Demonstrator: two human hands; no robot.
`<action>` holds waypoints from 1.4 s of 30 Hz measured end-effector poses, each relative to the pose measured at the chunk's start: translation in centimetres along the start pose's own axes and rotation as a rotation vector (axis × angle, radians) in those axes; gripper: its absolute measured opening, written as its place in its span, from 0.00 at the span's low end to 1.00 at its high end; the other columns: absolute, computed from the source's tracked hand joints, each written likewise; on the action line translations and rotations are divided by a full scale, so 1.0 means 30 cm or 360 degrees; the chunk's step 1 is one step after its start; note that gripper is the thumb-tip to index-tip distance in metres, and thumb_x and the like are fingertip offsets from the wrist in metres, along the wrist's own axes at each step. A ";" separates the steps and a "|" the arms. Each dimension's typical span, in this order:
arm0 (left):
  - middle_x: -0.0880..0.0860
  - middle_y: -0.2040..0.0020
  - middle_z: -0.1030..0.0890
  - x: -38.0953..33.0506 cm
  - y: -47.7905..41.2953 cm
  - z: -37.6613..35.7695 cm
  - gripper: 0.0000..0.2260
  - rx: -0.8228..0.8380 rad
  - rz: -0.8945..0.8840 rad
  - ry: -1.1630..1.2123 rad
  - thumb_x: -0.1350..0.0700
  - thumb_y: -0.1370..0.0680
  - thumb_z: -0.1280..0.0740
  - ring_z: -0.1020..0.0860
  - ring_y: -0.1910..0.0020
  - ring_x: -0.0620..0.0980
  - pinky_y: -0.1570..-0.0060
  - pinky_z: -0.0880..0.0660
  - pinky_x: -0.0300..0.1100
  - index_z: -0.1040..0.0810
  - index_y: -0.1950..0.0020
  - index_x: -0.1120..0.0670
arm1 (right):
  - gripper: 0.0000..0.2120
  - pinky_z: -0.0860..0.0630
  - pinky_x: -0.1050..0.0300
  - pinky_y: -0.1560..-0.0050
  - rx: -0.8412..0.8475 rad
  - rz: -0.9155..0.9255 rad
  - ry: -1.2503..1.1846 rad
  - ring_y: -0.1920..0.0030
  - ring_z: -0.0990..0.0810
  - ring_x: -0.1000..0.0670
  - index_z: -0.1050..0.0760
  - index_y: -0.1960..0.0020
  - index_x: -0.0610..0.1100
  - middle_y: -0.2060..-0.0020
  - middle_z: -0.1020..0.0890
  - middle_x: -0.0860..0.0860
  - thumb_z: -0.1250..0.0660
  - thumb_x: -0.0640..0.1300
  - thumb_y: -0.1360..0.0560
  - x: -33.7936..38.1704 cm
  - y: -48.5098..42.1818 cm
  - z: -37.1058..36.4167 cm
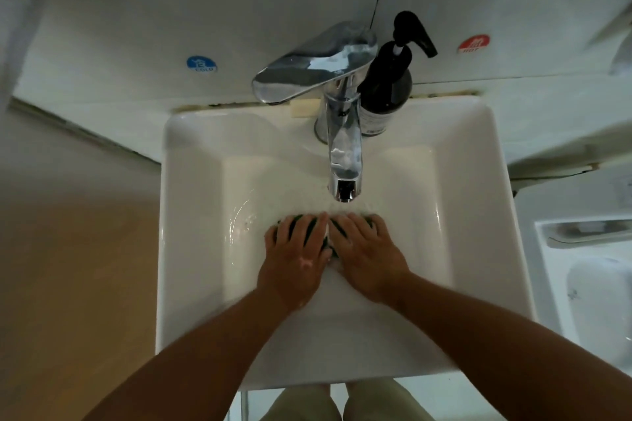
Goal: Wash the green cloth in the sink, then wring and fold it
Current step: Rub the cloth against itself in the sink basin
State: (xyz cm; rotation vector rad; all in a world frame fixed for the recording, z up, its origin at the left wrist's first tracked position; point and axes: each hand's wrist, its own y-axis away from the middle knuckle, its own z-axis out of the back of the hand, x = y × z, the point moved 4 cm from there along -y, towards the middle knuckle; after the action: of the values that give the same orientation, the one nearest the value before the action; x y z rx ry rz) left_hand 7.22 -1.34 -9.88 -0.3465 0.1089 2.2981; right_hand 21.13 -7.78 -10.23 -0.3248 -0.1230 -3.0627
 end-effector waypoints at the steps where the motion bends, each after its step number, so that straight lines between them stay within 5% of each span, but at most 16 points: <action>1: 0.56 0.37 0.23 0.004 -0.025 -0.002 0.22 -0.0028 -0.0017 -0.0037 0.47 0.19 0.39 0.25 0.42 0.60 0.45 0.29 0.56 0.27 0.29 0.55 | 0.23 0.28 0.42 0.41 -0.0017 0.0031 0.0007 0.40 0.23 0.40 0.27 0.32 0.41 0.38 0.22 0.42 0.35 0.51 0.24 -0.013 -0.031 0.000; 5: 0.58 0.54 0.21 0.028 -0.133 0.006 0.14 -0.0080 -0.0218 -0.0109 0.50 0.22 0.38 0.23 0.60 0.60 0.64 0.26 0.51 0.25 0.42 0.57 | 0.10 0.26 0.49 0.63 -0.0146 0.0067 0.0001 0.61 0.21 0.41 0.23 0.51 0.41 0.59 0.19 0.44 0.40 0.43 0.25 -0.049 -0.121 0.043; 8: 0.56 0.64 0.20 0.031 -0.215 0.046 0.14 0.0139 -0.0117 -0.0098 0.48 0.22 0.41 0.21 0.71 0.60 0.74 0.25 0.47 0.21 0.52 0.56 | 0.17 0.23 0.51 0.67 0.0076 -0.0046 0.0033 0.69 0.19 0.41 0.23 0.53 0.42 0.66 0.18 0.45 0.47 0.50 0.27 -0.082 -0.156 0.101; 10: 0.56 0.63 0.18 0.011 -0.227 0.072 0.18 0.0311 0.0120 -0.0003 0.43 0.19 0.43 0.19 0.67 0.60 0.67 0.24 0.47 0.21 0.54 0.54 | 0.20 0.24 0.50 0.60 0.0162 -0.0016 0.0096 0.67 0.19 0.42 0.23 0.55 0.42 0.67 0.18 0.45 0.47 0.56 0.27 -0.093 -0.151 0.127; 13: 0.54 0.49 0.24 -0.005 -0.158 0.100 0.14 0.0227 0.0357 0.0214 0.43 0.19 0.41 0.19 0.53 0.58 0.62 0.20 0.51 0.24 0.47 0.51 | 0.21 0.26 0.47 0.42 0.0215 -0.0162 -0.0057 0.44 0.23 0.43 0.22 0.44 0.43 0.44 0.20 0.44 0.41 0.58 0.24 -0.093 -0.089 0.129; 15: 0.53 0.38 0.31 0.011 -0.088 0.114 0.15 0.0064 0.0434 0.0237 0.43 0.19 0.40 0.22 0.45 0.58 0.61 0.18 0.52 0.28 0.35 0.47 | 0.26 0.31 0.46 0.30 0.0198 -0.0298 -0.0176 0.30 0.30 0.42 0.31 0.28 0.42 0.28 0.30 0.42 0.37 0.52 0.22 -0.072 -0.014 0.113; 17: 0.56 0.31 0.31 0.009 -0.036 0.103 0.20 -0.0026 0.0359 0.0209 0.42 0.18 0.44 0.26 0.39 0.58 0.54 0.19 0.51 0.29 0.28 0.46 | 0.34 0.37 0.42 0.25 0.0204 -0.0273 -0.0146 0.24 0.37 0.40 0.43 0.21 0.41 0.23 0.37 0.40 0.35 0.51 0.22 -0.032 0.058 0.084; 21: 0.55 0.29 0.29 -0.056 0.008 0.037 0.23 0.0155 -0.0045 0.0110 0.44 0.19 0.42 0.29 0.35 0.59 0.43 0.26 0.55 0.33 0.24 0.47 | 0.34 0.32 0.38 0.32 0.0211 -0.0166 0.0034 0.27 0.33 0.39 0.39 0.23 0.42 0.26 0.32 0.42 0.42 0.61 0.21 0.004 0.076 0.035; 27: 0.57 0.47 0.20 -0.001 -0.113 -0.016 0.20 0.0016 -0.0263 -0.0069 0.47 0.20 0.37 0.22 0.54 0.59 0.57 0.25 0.51 0.24 0.34 0.58 | 0.18 0.25 0.47 0.56 -0.0022 0.0047 0.0084 0.51 0.22 0.40 0.25 0.38 0.40 0.48 0.20 0.41 0.36 0.50 0.23 -0.071 -0.072 0.015; 30: 0.56 0.53 0.19 -0.001 -0.194 0.031 0.14 0.0215 -0.0159 -0.0056 0.49 0.20 0.38 0.20 0.58 0.58 0.64 0.24 0.48 0.23 0.42 0.57 | 0.13 0.23 0.50 0.66 0.0117 -0.0070 0.0022 0.59 0.19 0.41 0.24 0.45 0.41 0.55 0.18 0.43 0.31 0.45 0.26 -0.107 -0.118 0.054; 34: 0.54 0.58 0.17 -0.015 -0.252 0.080 0.20 0.0387 0.0068 -0.0180 0.41 0.17 0.47 0.18 0.60 0.57 0.64 0.31 0.44 0.21 0.47 0.52 | 0.21 0.31 0.52 0.59 0.0352 -0.0172 0.0129 0.59 0.17 0.42 0.24 0.46 0.44 0.58 0.16 0.47 0.42 0.62 0.21 -0.120 -0.135 0.120; 37: 0.52 0.47 0.20 -0.007 -0.208 0.080 0.25 0.0292 0.0210 0.0010 0.39 0.18 0.54 0.24 0.47 0.54 0.62 0.29 0.43 0.19 0.46 0.48 | 0.25 0.29 0.48 0.48 0.0228 -0.0225 0.0105 0.51 0.24 0.46 0.23 0.46 0.46 0.50 0.20 0.47 0.48 0.66 0.20 -0.112 -0.102 0.141; 39: 0.56 0.35 0.26 0.034 -0.132 0.086 0.19 0.0092 0.0294 0.0148 0.43 0.17 0.48 0.29 0.38 0.58 0.54 0.21 0.50 0.22 0.37 0.48 | 0.25 0.26 0.46 0.43 0.0076 -0.0342 -0.0028 0.42 0.26 0.43 0.28 0.35 0.43 0.38 0.25 0.44 0.40 0.62 0.22 -0.108 -0.040 0.139; 42: 0.58 0.25 0.33 0.027 -0.024 0.079 0.20 0.0052 0.0055 0.0178 0.47 0.16 0.44 0.32 0.30 0.63 0.34 0.29 0.58 0.31 0.24 0.48 | 0.33 0.26 0.41 0.37 0.0036 -0.0189 0.0035 0.30 0.29 0.38 0.38 0.24 0.40 0.28 0.29 0.40 0.36 0.55 0.23 -0.041 0.063 0.085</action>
State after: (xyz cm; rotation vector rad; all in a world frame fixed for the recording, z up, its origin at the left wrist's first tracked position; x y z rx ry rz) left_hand 6.71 0.17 -7.81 -0.4597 0.2098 2.3078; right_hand 22.97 -9.40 -7.86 -0.2928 -0.1823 -3.1783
